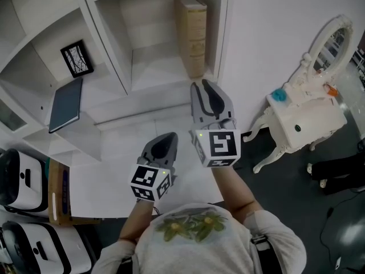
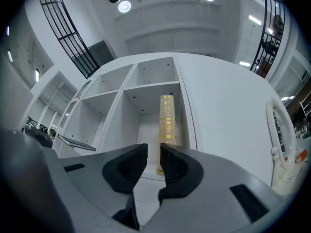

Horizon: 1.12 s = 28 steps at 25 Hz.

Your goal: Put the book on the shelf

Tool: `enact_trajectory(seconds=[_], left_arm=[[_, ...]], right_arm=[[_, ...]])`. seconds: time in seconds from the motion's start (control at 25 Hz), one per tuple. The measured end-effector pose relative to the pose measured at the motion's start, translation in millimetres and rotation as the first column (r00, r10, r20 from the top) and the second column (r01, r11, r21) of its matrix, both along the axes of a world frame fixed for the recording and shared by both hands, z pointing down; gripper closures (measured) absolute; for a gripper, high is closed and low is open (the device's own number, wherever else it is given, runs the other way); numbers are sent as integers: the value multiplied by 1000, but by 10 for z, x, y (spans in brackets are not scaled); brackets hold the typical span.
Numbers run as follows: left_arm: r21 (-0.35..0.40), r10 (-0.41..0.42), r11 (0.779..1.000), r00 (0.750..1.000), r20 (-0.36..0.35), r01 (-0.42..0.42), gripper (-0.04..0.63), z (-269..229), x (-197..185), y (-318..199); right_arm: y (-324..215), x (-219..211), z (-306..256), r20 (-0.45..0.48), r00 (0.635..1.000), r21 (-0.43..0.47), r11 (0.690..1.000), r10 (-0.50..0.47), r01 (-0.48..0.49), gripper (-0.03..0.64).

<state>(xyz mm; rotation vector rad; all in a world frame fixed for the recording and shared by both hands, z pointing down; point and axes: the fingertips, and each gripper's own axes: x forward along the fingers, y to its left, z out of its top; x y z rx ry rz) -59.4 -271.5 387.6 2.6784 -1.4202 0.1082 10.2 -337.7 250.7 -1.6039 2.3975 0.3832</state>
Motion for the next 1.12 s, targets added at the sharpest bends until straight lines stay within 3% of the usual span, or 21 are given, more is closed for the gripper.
enact_trajectory(seconds=[0.44, 1.12], left_arm=[[10, 34, 999, 999, -24, -34, 568, -54, 13, 214], [-24, 52, 998, 997, -56, -54, 568, 141, -58, 777]], right_arm=[[491, -158, 275, -73, 997, -40, 999, -37, 34, 574], [1271, -397, 849, -92, 980, -144, 976, -178, 164, 586]])
